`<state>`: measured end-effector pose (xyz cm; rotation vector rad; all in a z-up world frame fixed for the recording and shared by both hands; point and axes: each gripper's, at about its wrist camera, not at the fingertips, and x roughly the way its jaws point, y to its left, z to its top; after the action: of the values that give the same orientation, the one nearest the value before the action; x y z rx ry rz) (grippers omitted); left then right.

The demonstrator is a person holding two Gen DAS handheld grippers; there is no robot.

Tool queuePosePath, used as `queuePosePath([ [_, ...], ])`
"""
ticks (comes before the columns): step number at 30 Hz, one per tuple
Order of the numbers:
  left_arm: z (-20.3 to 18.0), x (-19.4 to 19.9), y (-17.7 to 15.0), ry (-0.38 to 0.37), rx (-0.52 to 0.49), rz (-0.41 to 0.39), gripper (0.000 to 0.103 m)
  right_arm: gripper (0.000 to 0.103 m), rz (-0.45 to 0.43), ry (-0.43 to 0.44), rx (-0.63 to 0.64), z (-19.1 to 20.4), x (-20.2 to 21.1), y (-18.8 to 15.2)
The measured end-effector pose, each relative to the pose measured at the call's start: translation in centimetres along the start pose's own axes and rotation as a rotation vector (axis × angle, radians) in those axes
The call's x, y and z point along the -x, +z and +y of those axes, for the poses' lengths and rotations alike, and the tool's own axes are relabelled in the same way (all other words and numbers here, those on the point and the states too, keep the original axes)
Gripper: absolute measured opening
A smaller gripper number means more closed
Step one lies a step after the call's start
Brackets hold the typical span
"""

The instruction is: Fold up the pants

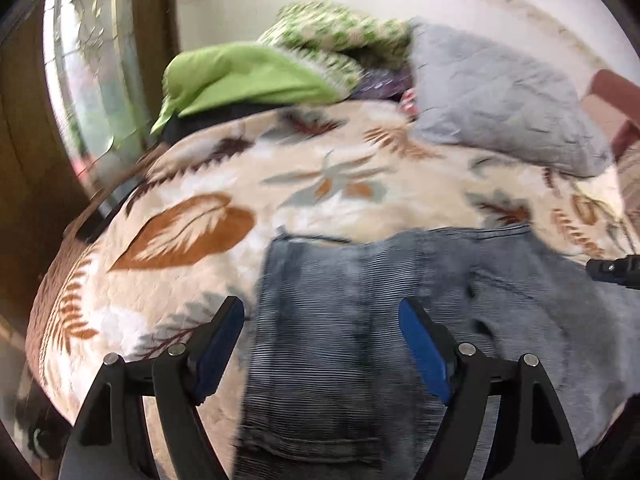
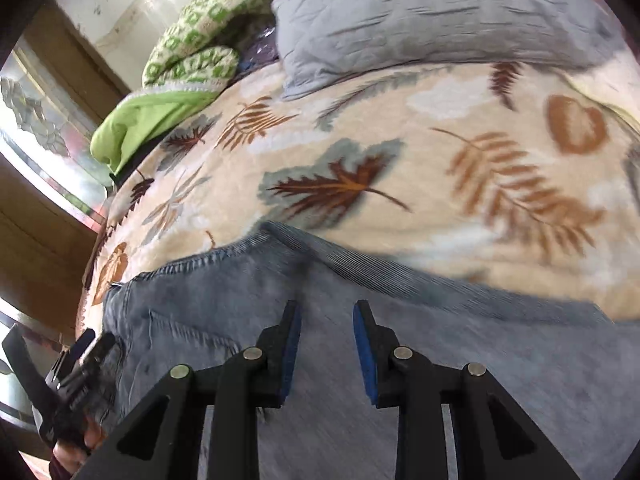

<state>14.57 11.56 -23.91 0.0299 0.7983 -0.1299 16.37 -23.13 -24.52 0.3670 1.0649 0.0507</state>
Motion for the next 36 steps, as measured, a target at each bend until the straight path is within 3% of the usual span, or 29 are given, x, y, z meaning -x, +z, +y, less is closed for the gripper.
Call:
queuePosePath([
  [6, -4.1, 1.7, -0.5, -0.117, -0.15, -0.043, 0.081, 0.03, -0.006, -0.1, -0.036, -4.0, 2.3, -2.0],
  [10, -7.0, 1.5, -0.9, -0.122, -0.238, -0.03, 0.08, 0.03, 0.012, -0.112, -0.077, -5.8, 1.9, -2.5],
  [13, -8.1, 0.5, -1.0, -0.101, -0.26, -0.001, 0.08, 0.031, 0.044, -0.142, -0.068, -6.0, 0.7, -2.3],
  [18, -8.2, -2.5, -1.1, -0.063, -0.237, 0.121, 0.081, 0.031, 0.054, -0.187, -0.061, -5.8, -0.8, -1.1],
  [23, -8.3, -3.4, -0.8, -0.058, -0.209, 0.137, 0.081, 0.031, 0.039, -0.212, -0.052, -5.8, -1.3, 0.3],
  [27, -9.3, -2.7, -0.8, -0.026, -0.24, 0.096, 0.081, 0.031, -0.005, -0.144, -0.092, -6.6, 1.4, -0.1],
  [32, -12.0, 0.8, -0.8, -0.062, -0.313, -0.067, 0.081, 0.031, -0.088, -0.124, -0.118, -8.9, 7.3, -3.3],
  [36, -14.7, 2.3, -1.5, -0.11, -0.367, -0.089, 0.081, 0.031, -0.095, -0.133, -0.192, -11.5, 10.3, -6.1],
])
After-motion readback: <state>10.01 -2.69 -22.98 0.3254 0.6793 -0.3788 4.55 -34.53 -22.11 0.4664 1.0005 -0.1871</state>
